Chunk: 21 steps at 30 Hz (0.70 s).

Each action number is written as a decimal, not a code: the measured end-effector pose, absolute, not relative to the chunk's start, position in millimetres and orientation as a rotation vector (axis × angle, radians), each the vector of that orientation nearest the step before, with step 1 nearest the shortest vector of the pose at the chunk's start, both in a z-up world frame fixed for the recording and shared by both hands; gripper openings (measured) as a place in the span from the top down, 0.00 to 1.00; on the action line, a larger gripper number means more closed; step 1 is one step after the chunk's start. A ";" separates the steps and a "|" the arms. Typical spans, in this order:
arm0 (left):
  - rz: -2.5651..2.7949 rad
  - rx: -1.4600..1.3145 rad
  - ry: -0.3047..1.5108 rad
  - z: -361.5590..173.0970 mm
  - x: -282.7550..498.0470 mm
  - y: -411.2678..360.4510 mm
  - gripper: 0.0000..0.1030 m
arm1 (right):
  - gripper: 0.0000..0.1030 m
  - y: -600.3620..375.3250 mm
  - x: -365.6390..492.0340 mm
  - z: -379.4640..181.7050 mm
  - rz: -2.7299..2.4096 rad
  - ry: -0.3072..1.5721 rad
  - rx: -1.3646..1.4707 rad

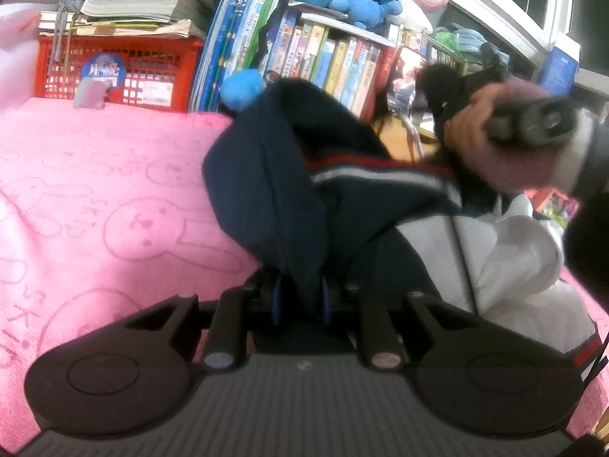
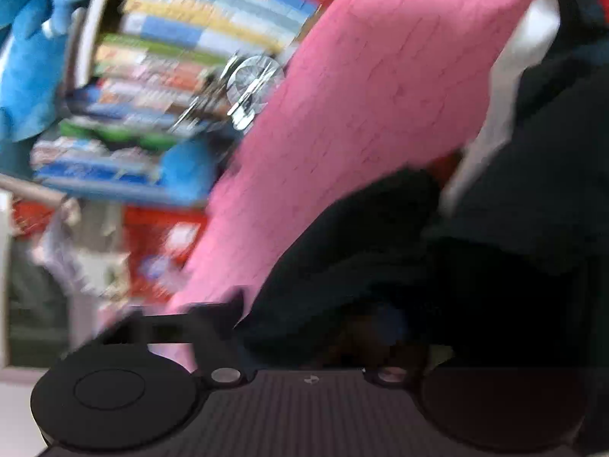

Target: Fold clothes

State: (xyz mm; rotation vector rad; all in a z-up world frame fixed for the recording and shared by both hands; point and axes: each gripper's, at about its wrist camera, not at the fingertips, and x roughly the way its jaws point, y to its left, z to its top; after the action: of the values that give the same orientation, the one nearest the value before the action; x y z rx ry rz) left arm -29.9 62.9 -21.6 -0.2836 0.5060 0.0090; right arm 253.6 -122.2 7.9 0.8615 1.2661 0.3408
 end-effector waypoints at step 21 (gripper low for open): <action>-0.242 -0.632 0.208 38.4 -93.9 130.9 0.34 | 0.92 -168.7 16.2 137.3 0.378 0.023 -0.597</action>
State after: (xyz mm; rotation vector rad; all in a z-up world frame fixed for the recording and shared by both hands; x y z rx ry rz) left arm -93.9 130.9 38.4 -0.6320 0.2078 -0.2417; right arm 16.2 -168.7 137.3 -0.5970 0.0231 0.3784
